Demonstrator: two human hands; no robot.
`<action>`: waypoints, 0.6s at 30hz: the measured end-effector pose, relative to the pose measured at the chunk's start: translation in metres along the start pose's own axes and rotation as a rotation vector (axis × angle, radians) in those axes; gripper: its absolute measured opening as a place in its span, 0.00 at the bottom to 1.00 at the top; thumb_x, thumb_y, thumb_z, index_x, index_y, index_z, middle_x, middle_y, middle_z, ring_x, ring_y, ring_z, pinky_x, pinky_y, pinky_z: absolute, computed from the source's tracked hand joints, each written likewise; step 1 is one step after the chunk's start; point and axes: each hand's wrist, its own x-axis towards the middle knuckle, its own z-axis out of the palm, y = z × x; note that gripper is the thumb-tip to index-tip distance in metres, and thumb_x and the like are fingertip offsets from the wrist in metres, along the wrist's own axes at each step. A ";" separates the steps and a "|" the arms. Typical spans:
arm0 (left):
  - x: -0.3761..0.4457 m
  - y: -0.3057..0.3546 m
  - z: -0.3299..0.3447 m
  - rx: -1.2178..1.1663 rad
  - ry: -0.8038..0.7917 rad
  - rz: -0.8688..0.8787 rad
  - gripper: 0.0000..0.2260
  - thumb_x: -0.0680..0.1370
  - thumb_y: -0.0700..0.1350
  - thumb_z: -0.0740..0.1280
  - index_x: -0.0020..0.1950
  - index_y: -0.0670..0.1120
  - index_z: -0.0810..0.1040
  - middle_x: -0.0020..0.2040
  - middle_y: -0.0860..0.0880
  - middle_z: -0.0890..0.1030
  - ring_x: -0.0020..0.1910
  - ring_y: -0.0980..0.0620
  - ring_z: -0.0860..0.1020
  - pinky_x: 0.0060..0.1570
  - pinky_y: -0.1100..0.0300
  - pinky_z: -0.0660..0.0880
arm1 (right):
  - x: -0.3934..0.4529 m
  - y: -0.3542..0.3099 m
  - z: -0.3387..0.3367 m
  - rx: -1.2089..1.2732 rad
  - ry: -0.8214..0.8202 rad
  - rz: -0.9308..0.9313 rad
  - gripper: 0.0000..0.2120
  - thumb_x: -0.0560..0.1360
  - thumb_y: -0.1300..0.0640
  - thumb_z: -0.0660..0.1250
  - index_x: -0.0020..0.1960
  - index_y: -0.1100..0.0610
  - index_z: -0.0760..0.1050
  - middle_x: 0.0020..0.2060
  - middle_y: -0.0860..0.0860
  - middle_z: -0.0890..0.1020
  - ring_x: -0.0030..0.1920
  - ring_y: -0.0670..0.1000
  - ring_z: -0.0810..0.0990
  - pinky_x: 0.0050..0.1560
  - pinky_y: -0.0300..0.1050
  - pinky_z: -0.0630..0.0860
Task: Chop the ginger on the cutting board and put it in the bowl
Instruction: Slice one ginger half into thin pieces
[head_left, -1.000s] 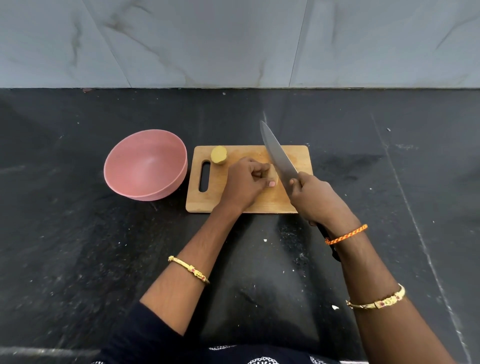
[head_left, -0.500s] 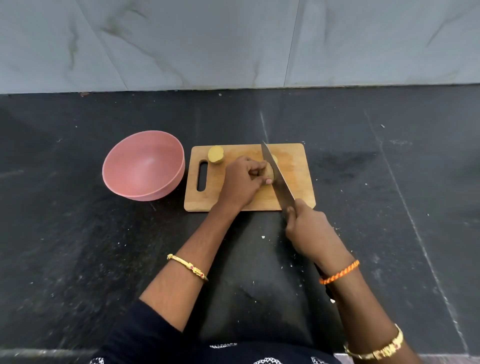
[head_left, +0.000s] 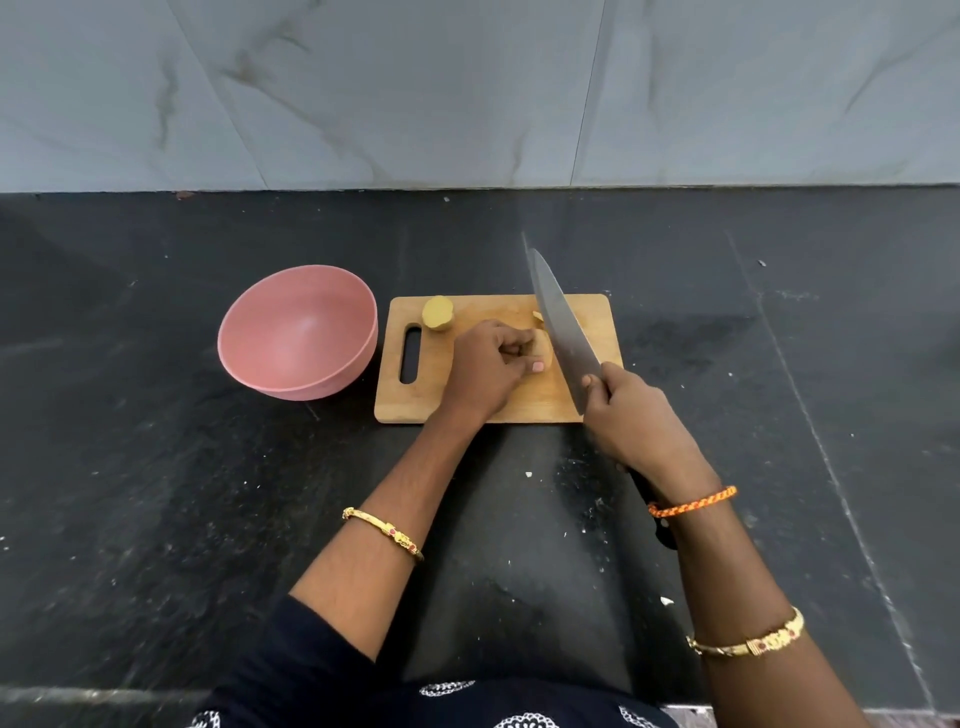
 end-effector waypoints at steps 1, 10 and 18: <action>0.000 0.000 0.000 -0.003 -0.002 -0.002 0.20 0.66 0.38 0.77 0.57 0.39 0.80 0.50 0.48 0.81 0.44 0.58 0.76 0.44 0.76 0.72 | 0.002 -0.001 0.001 -0.012 -0.002 -0.004 0.12 0.81 0.51 0.52 0.46 0.57 0.69 0.44 0.59 0.77 0.38 0.56 0.76 0.38 0.49 0.75; 0.000 -0.002 0.000 -0.013 -0.005 0.001 0.19 0.67 0.38 0.76 0.58 0.40 0.80 0.51 0.48 0.81 0.45 0.58 0.76 0.46 0.74 0.72 | 0.015 -0.006 -0.001 -0.061 -0.063 0.001 0.13 0.82 0.51 0.52 0.58 0.57 0.70 0.48 0.58 0.76 0.38 0.53 0.76 0.33 0.46 0.76; 0.001 -0.004 0.000 -0.027 -0.008 0.019 0.19 0.67 0.38 0.76 0.57 0.40 0.80 0.49 0.50 0.80 0.40 0.64 0.74 0.43 0.79 0.70 | 0.019 -0.009 -0.003 -0.101 -0.131 0.008 0.14 0.82 0.52 0.51 0.62 0.57 0.69 0.50 0.58 0.76 0.34 0.50 0.75 0.26 0.40 0.70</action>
